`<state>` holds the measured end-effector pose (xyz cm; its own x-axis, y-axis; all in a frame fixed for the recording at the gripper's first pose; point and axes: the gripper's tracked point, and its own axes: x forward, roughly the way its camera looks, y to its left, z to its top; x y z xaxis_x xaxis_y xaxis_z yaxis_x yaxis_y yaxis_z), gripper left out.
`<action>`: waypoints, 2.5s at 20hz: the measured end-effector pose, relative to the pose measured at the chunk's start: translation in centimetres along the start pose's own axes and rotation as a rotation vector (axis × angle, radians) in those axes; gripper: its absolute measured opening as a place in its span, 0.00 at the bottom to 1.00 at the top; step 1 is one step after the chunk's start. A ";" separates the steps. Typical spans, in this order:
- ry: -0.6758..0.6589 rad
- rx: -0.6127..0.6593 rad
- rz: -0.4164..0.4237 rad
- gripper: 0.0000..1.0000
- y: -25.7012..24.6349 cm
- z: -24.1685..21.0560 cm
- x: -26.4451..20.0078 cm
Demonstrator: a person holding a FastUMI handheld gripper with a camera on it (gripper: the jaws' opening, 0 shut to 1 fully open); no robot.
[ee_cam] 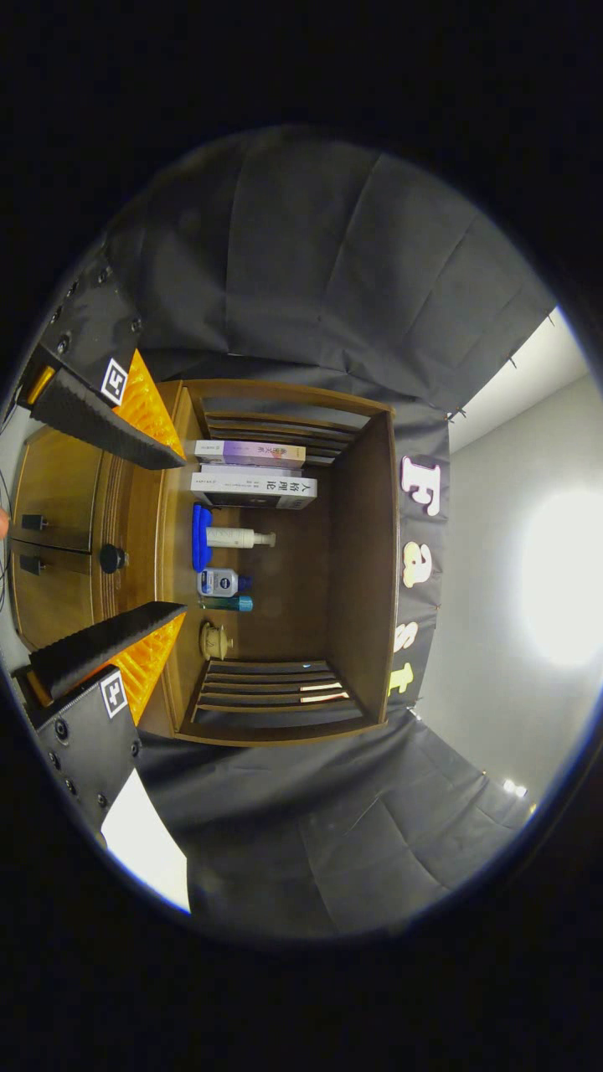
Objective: Pull open the drawer, take out the items inside it, and place them on the countertop above the cabinet.
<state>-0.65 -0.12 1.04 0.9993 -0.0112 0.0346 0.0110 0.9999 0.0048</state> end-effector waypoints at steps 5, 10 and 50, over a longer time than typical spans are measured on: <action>0.005 0.004 -0.005 0.99 -0.3 -0.5 0.4; 0.016 -0.013 -0.014 0.99 -1.0 -1.5 2.1; 0.337 0.049 -0.046 0.44 -2.8 -19.6 14.4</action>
<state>14.37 -2.98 -18.04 0.9531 -0.0461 -0.2991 0.0629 0.9969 0.0465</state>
